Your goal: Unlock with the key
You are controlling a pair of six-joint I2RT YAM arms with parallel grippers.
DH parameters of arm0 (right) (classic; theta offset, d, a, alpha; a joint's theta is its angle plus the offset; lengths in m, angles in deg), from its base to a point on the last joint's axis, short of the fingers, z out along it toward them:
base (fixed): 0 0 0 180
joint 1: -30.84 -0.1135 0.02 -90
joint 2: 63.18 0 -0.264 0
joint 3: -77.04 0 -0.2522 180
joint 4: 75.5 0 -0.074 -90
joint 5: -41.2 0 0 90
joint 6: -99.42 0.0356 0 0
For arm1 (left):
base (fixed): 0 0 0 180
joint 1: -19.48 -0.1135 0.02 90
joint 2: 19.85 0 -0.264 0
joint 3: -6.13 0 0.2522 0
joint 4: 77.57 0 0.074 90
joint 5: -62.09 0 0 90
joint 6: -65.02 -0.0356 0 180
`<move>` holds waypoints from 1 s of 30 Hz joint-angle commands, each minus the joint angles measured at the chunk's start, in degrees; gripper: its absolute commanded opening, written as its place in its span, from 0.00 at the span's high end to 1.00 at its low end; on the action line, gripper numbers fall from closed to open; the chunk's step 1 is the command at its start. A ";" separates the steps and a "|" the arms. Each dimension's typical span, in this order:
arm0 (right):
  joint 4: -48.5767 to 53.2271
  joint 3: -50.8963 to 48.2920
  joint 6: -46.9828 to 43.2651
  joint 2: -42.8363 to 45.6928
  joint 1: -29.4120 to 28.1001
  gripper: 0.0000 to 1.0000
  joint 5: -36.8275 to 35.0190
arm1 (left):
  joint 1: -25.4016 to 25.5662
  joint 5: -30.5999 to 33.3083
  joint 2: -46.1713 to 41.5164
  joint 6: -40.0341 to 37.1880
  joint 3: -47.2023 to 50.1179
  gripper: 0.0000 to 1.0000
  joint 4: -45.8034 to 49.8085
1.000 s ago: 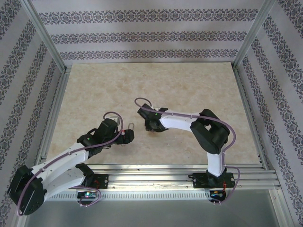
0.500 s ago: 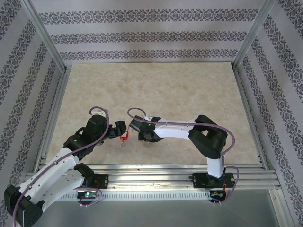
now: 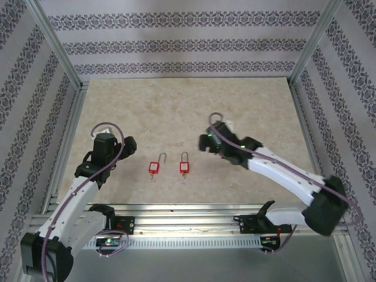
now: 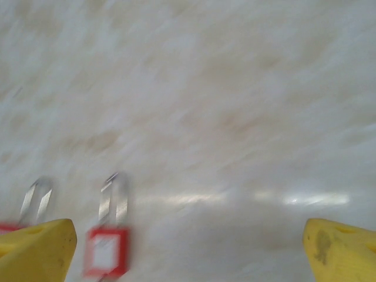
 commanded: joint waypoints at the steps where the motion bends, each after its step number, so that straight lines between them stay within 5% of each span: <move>1: -10.41 -8.59 -21.83 5.19 9.17 0.02 -8.65 | -2.65 8.37 4.12 -11.09 5.26 0.01 -20.85; 6: -58.23 -32.60 -36.41 9.79 26.28 0.02 6.56 | -5.83 8.09 14.89 -27.23 18.31 0.00 -59.83; 10: -69.33 -37.20 -39.48 4.70 31.68 0.02 9.37 | -7.77 6.09 24.02 -30.77 19.54 0.01 -69.64; 15: -100.56 -45.07 -41.71 -12.32 34.42 0.02 14.27 | -13.53 -7.66 28.11 -27.46 15.91 0.01 -67.62; 17: -106.29 -42.86 -40.40 -20.53 35.89 0.02 16.09 | -14.37 -12.76 33.41 -27.27 18.18 0.01 -78.43; 18: -107.12 -42.17 -39.59 -21.10 36.43 0.02 16.44 | -14.34 -13.95 37.49 -27.80 19.87 0.00 -85.02; 20: -92.37 -39.34 -37.05 -15.44 38.57 0.02 15.35 | -14.48 -13.86 46.36 -27.02 21.55 0.01 -99.38; 23: -87.09 -33.62 -36.59 -18.01 38.92 0.02 15.93 | -14.40 -12.02 40.19 -27.06 15.13 0.01 -77.36; 30: -88.97 -34.48 -34.99 -17.58 38.92 0.02 11.24 | -11.37 -8.12 41.02 -28.99 11.38 0.01 -72.10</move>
